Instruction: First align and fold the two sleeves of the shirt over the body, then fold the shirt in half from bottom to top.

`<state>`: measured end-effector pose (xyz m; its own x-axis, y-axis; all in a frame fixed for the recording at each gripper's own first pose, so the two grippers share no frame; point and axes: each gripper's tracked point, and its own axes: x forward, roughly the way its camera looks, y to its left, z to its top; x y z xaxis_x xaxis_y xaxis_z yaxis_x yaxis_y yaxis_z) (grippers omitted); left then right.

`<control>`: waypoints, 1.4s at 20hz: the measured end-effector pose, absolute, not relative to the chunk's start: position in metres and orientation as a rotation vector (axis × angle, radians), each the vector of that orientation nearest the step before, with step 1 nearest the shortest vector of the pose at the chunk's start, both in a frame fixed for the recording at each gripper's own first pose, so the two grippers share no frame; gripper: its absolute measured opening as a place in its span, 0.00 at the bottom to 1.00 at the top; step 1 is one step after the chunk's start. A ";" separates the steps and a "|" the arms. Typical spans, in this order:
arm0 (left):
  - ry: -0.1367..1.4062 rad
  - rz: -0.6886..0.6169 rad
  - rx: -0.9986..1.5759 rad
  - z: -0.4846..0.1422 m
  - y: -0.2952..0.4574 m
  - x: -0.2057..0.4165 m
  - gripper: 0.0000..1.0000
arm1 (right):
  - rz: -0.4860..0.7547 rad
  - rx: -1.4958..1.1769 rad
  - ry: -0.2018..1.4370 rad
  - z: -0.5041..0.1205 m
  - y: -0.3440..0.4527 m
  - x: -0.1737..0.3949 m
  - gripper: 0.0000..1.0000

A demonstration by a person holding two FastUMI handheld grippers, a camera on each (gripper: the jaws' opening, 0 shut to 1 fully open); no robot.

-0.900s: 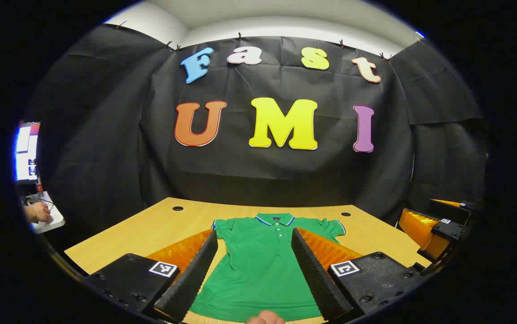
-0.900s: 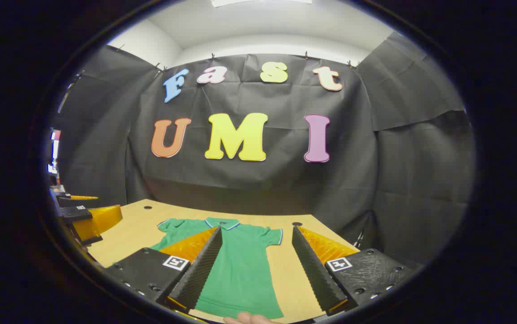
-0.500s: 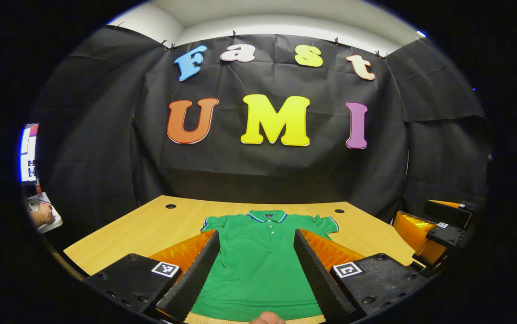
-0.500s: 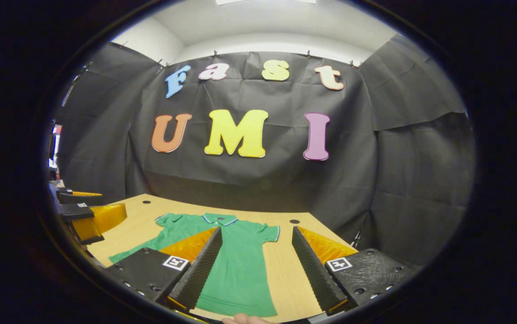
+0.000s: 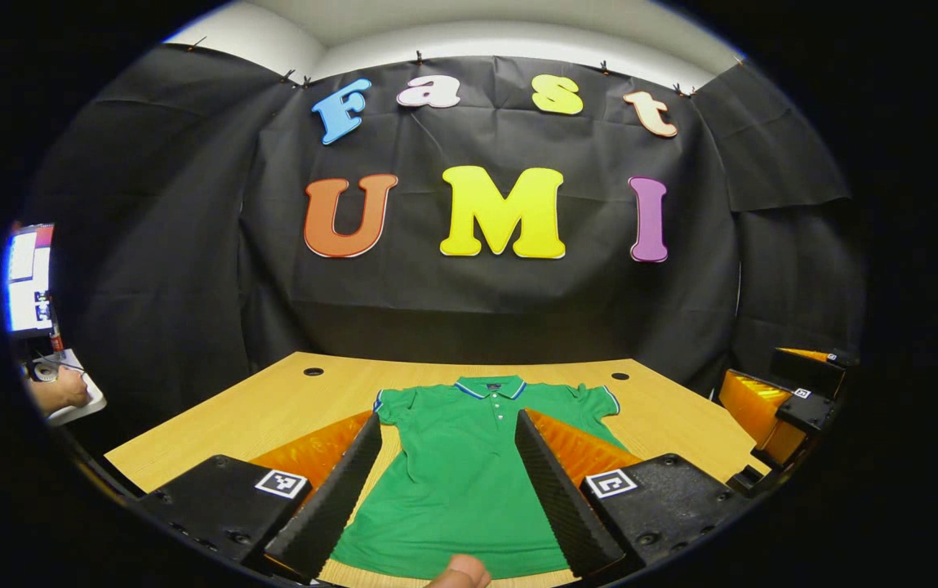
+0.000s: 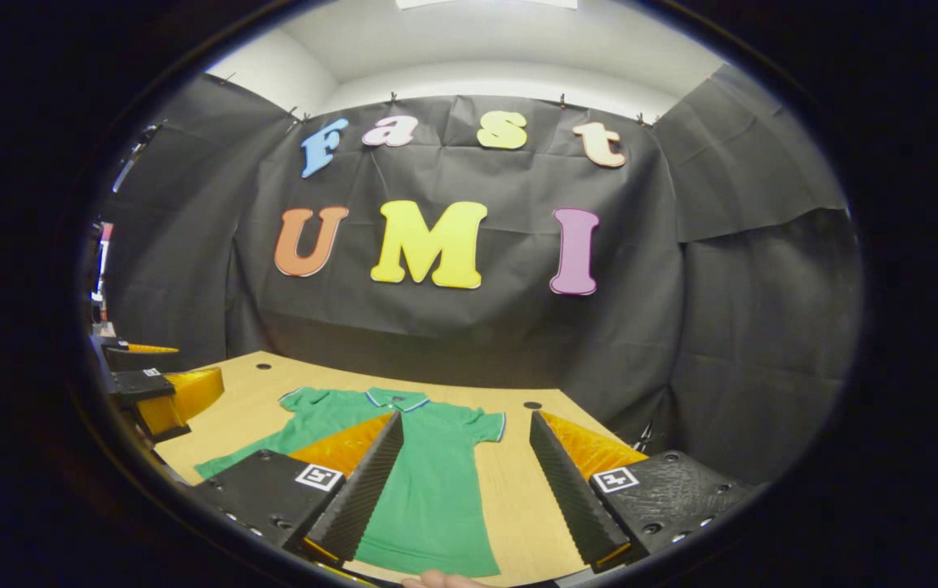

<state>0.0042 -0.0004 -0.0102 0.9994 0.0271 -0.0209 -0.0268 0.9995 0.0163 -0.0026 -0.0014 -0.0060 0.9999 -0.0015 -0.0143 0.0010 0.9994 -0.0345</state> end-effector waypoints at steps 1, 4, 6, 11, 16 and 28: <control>0.023 0.025 0.011 -0.010 -0.001 0.005 1.00 | 0.000 -0.034 0.013 -0.005 -0.001 -0.002 0.95; 0.023 0.034 0.008 -0.010 0.001 0.005 1.00 | -0.009 -0.037 0.009 -0.006 -0.003 -0.003 0.95; 0.025 0.033 0.005 -0.011 0.001 0.005 1.00 | -0.009 -0.032 0.012 -0.007 -0.003 -0.003 0.95; 0.031 0.025 0.002 -0.015 -0.003 0.009 1.00 | -0.015 -0.042 0.026 -0.016 -0.009 0.002 0.95; 0.025 0.051 -0.004 -0.017 0.005 0.023 1.00 | -0.004 -0.026 0.038 -0.028 -0.009 0.020 0.95; 0.082 0.051 -0.016 -0.040 0.002 0.114 1.00 | 0.024 -0.027 0.076 -0.044 -0.008 0.117 0.95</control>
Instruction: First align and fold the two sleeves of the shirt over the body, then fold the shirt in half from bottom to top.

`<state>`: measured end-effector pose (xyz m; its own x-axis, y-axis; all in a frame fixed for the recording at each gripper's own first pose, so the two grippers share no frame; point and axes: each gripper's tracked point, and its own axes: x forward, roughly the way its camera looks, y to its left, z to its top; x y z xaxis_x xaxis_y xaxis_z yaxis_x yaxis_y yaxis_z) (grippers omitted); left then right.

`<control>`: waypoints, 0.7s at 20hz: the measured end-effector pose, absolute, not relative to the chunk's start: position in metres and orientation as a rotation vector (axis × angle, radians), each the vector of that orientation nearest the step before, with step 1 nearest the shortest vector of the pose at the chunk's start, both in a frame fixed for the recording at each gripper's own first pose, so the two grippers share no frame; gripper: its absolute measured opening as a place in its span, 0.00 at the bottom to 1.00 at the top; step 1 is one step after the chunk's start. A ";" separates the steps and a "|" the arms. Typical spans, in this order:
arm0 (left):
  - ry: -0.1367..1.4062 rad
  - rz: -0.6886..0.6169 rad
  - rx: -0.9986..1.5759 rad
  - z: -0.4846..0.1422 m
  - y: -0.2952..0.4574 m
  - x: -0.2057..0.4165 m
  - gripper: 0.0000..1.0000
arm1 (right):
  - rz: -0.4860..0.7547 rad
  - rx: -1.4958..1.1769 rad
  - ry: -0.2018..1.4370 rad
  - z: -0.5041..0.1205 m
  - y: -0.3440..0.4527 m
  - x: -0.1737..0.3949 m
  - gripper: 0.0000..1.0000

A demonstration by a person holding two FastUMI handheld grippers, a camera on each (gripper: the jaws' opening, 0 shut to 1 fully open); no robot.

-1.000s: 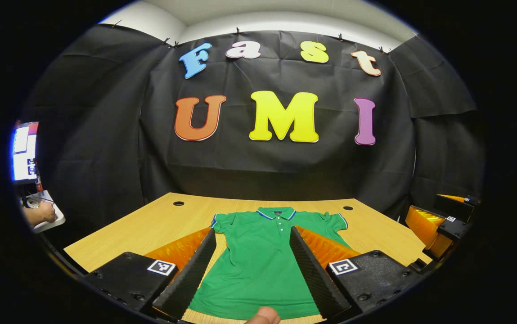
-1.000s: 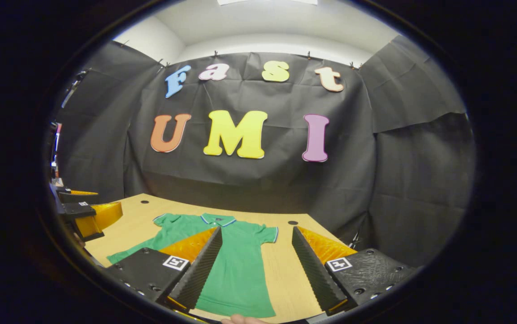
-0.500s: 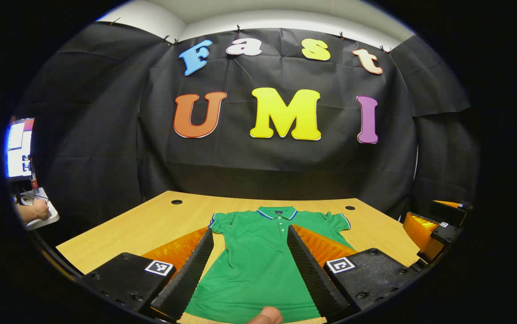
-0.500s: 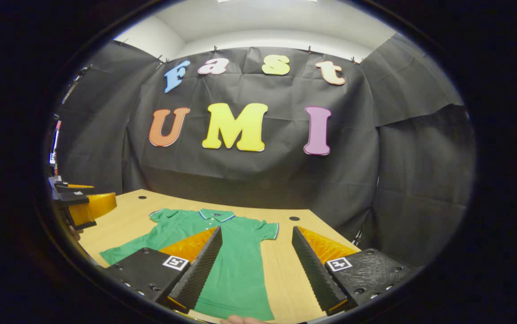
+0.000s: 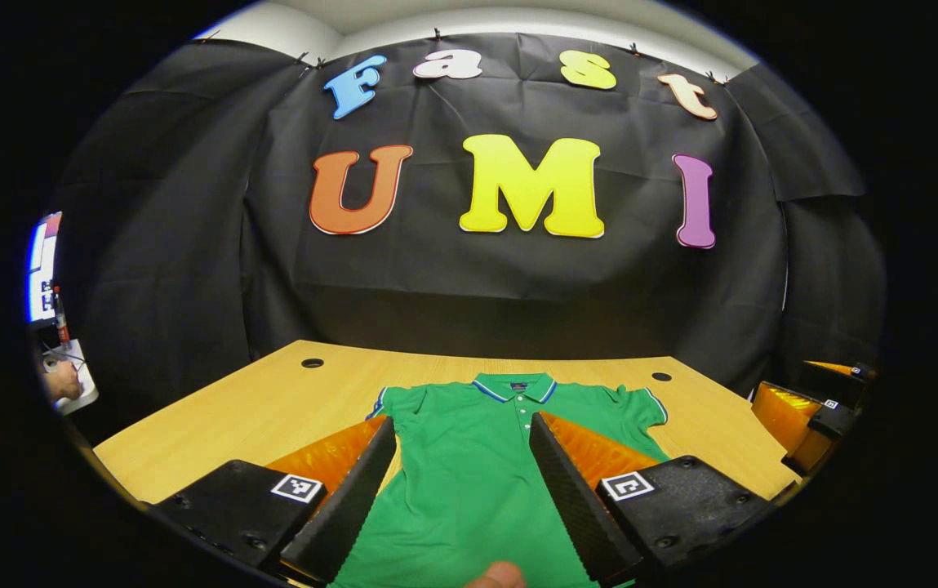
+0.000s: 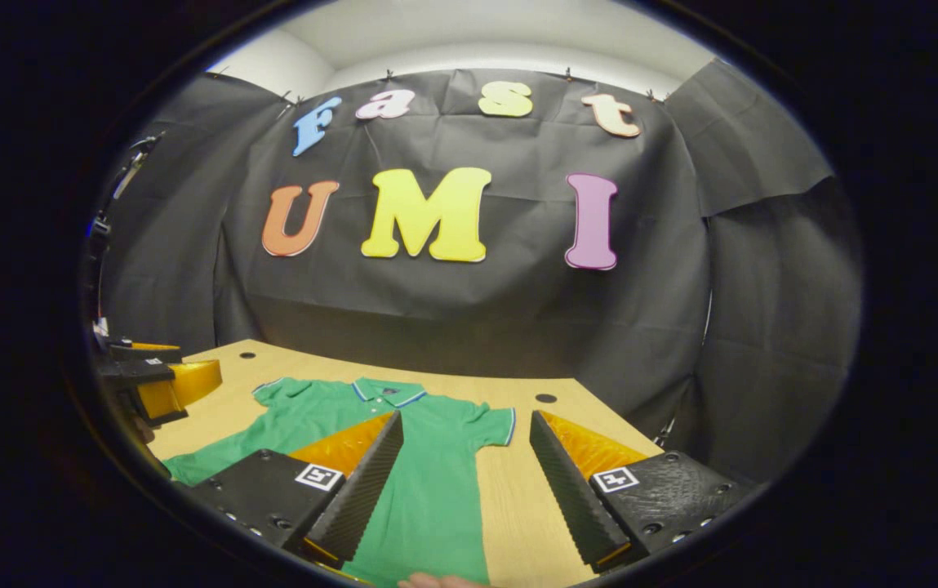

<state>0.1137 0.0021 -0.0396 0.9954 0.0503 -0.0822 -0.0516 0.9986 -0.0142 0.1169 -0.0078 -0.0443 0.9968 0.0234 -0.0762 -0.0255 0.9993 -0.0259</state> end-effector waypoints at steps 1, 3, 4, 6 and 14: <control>0.079 0.047 -0.011 -0.039 0.002 0.117 1.00 | 0.021 -0.033 0.080 -0.044 -0.009 0.128 0.95; 0.057 0.056 0.008 -0.039 0.007 0.129 1.00 | 0.006 -0.048 0.085 -0.041 -0.014 0.156 0.95; 0.037 0.066 0.011 -0.038 0.012 0.133 1.00 | -0.001 -0.049 0.093 -0.041 -0.017 0.170 0.95; 0.023 0.061 -0.014 -0.041 0.015 0.139 1.00 | -0.014 -0.045 0.115 -0.041 -0.023 0.202 0.95; 0.050 0.063 -0.048 -0.056 0.034 0.152 1.00 | -0.062 -0.061 0.293 -0.110 -0.035 0.362 0.95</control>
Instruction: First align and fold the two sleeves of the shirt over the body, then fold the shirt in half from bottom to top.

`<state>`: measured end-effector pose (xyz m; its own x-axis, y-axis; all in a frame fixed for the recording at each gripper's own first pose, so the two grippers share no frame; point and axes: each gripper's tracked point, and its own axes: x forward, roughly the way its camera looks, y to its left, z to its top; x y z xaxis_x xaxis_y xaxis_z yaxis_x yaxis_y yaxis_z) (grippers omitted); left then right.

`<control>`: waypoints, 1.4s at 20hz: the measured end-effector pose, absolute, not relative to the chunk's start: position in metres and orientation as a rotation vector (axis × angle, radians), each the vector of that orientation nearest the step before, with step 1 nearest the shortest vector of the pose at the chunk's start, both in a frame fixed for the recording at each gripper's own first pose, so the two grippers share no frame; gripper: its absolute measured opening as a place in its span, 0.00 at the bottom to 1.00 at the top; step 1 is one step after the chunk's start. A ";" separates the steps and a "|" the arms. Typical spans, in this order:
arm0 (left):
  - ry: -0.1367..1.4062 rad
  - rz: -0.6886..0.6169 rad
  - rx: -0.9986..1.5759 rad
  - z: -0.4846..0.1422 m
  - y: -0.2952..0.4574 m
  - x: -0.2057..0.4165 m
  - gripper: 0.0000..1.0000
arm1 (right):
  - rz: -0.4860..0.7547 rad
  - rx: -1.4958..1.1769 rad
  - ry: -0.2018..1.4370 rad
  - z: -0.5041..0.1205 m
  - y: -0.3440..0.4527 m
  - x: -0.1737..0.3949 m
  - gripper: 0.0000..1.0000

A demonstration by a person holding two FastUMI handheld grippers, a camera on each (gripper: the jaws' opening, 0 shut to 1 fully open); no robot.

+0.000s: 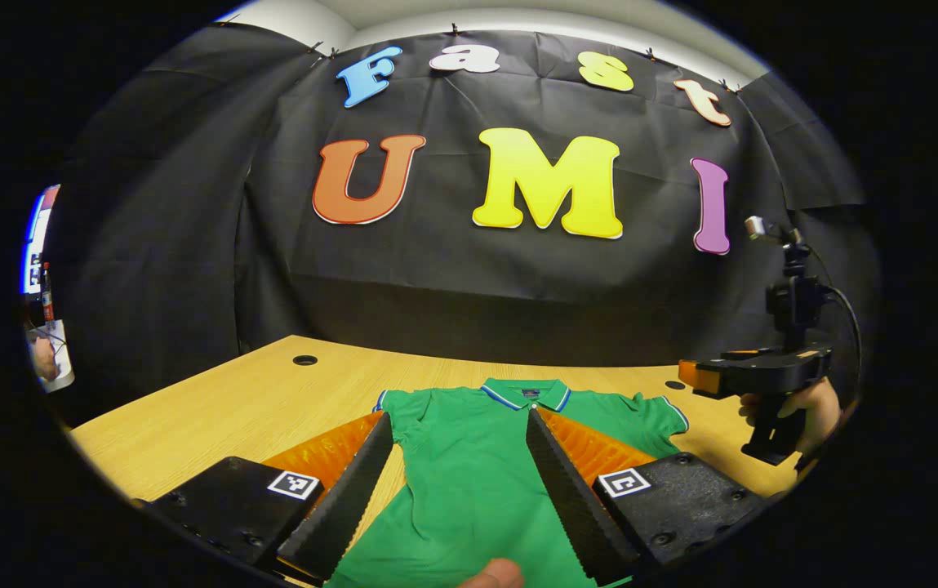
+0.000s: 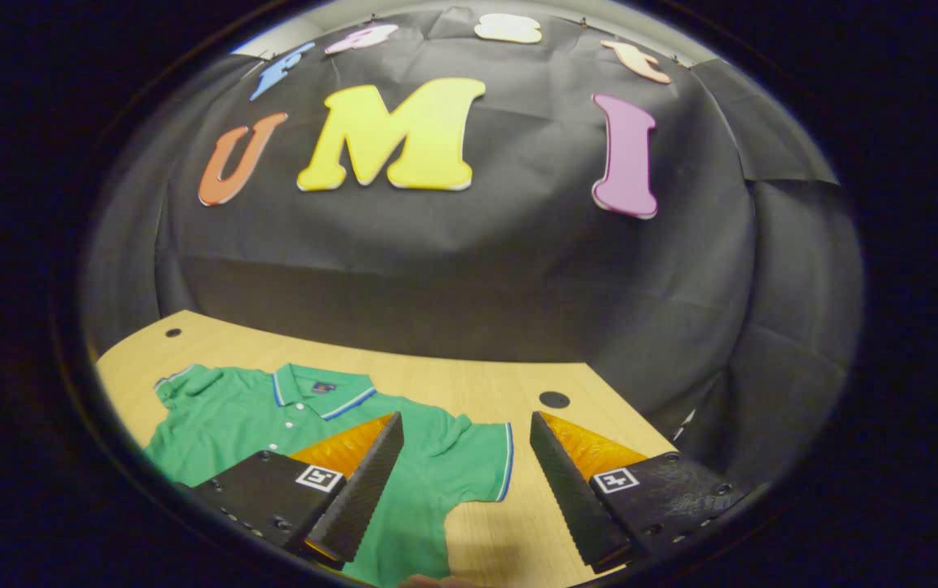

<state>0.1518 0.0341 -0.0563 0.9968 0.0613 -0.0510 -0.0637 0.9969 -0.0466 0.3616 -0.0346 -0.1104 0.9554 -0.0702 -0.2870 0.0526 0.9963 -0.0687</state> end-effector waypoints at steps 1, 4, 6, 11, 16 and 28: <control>0.052 0.067 -0.046 -0.058 0.038 0.152 1.00 | -0.094 -0.075 0.338 -0.128 -0.045 0.378 0.95; 0.045 0.079 -0.043 -0.057 0.048 0.154 1.00 | -0.163 -0.032 0.432 -0.174 -0.073 0.406 0.95; 0.040 0.086 -0.039 -0.056 0.052 0.156 1.00 | -0.161 0.017 0.499 -0.198 -0.079 0.412 0.95; 0.061 0.074 -0.010 -0.067 0.046 0.160 1.00 | -0.109 0.241 0.579 -0.219 -0.073 0.416 0.94; 0.059 0.074 -0.015 -0.065 0.047 0.159 1.00 | -0.143 0.240 0.605 -0.227 -0.079 0.421 0.26; 0.063 0.099 -0.074 -0.061 0.075 0.159 1.00 | -0.117 0.000 0.554 -0.183 -0.057 0.426 0.00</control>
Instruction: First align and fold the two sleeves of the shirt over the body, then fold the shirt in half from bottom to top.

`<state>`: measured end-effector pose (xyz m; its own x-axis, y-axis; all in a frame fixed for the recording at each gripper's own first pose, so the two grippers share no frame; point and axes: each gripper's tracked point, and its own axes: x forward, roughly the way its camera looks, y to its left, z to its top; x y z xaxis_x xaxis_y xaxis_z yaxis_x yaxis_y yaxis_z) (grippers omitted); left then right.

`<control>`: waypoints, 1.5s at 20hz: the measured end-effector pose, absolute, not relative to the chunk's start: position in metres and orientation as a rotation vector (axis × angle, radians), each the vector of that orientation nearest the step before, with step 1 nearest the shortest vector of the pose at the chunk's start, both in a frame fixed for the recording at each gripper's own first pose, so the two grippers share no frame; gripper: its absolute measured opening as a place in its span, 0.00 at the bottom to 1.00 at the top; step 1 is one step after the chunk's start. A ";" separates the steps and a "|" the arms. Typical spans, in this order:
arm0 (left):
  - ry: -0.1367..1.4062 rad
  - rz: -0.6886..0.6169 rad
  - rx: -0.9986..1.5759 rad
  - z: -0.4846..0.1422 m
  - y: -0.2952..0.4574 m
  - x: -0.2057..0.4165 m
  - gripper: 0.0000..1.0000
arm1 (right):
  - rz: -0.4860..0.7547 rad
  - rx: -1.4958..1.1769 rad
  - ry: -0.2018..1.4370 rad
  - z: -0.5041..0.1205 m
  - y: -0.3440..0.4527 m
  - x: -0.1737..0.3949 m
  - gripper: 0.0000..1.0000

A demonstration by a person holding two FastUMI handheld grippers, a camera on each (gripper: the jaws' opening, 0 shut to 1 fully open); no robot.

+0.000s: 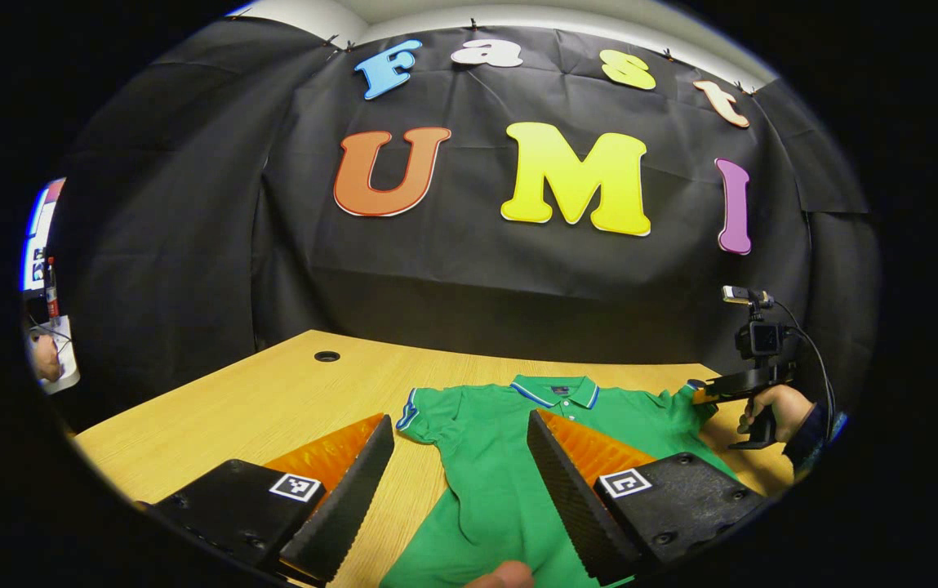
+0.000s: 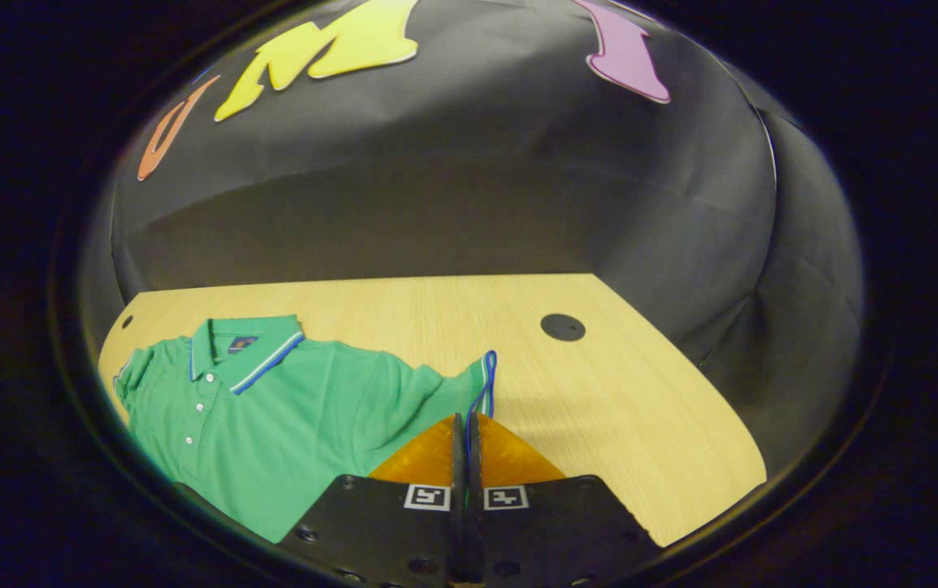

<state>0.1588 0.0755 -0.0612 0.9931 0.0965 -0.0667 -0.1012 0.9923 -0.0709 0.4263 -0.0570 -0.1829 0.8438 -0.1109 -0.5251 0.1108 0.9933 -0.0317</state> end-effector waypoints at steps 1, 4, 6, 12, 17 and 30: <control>0.065 0.098 -0.075 -0.061 0.076 0.159 1.00 | -0.109 -0.031 0.543 -0.177 -0.050 0.427 0.00; 0.068 0.087 -0.072 -0.062 0.075 0.160 1.00 | -0.072 -0.142 0.496 -0.163 -0.025 0.429 0.00; 0.051 0.078 -0.075 -0.058 0.073 0.159 1.00 | -0.029 -0.221 0.479 -0.161 -0.002 0.427 0.00; 0.059 0.063 -0.086 -0.061 0.063 0.161 1.00 | 0.095 -0.178 0.445 -0.147 0.064 0.416 0.20; 0.080 0.053 -0.074 -0.062 0.050 0.157 1.00 | 0.169 -0.096 0.358 -0.093 0.083 0.380 0.75; 0.138 0.074 -0.115 -0.041 0.061 0.156 1.00 | 0.187 -0.044 0.047 0.027 0.061 0.219 0.96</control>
<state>0.1560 0.0608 -0.0409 0.9878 0.0654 -0.1411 -0.0812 0.9907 -0.1088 0.2186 0.0608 0.0270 0.9815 0.1844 -0.0510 -0.1865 0.9816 -0.0398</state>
